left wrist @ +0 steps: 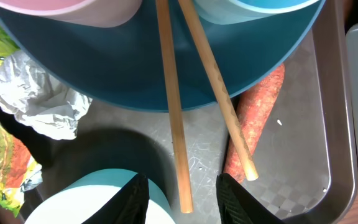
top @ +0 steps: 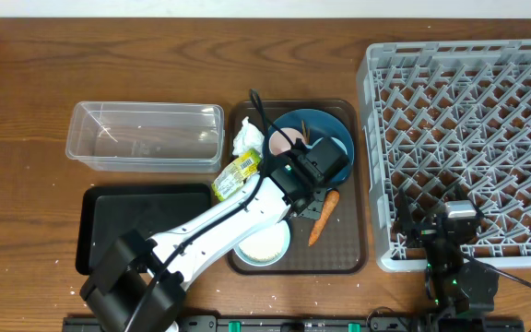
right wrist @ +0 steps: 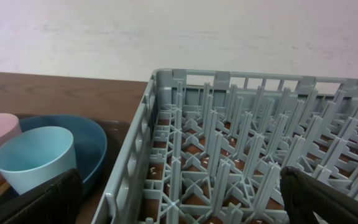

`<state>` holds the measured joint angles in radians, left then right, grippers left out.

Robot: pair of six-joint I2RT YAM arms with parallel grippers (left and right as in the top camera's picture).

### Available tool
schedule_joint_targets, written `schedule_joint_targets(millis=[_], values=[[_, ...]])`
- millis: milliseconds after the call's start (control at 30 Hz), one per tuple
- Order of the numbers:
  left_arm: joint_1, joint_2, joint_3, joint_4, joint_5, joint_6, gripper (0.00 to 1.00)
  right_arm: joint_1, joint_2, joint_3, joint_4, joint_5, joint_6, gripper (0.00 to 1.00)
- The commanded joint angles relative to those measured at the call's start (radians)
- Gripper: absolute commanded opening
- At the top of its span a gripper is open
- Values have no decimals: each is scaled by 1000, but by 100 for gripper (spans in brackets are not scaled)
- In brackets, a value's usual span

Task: Sort waste into correct bins and load items into the dishwasher rack
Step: 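Grasp the yellow snack wrapper with the left gripper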

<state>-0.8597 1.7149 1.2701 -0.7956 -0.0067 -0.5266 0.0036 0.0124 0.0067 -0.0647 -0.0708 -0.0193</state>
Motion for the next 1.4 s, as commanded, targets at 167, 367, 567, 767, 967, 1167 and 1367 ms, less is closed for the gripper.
schedule_joint_targets(millis=[167,367,567,767,967,1167,1367], values=[[26,0,0,-32,-119,-9,31,-6,-3,-1,-4,3,-4,99],[150,-98,10,-127,-163,-9,34,-6,-3,-1,-4,3,-4,99],[291,-127,3,-187,-162,12,52,-6,-3,-1,-4,3,-4,99],[313,-94,-10,-179,-163,125,53,-6,-3,-2,-4,3,-4,99],[314,-56,-14,-159,-163,169,53,-6,-3,-1,-4,3,-4,99],[314,-34,-71,-50,-163,211,53,-6,-3,-1,-4,3,-4,99],[314,-34,-91,6,-163,234,53,-6,-3,-2,-4,3,-4,99]])
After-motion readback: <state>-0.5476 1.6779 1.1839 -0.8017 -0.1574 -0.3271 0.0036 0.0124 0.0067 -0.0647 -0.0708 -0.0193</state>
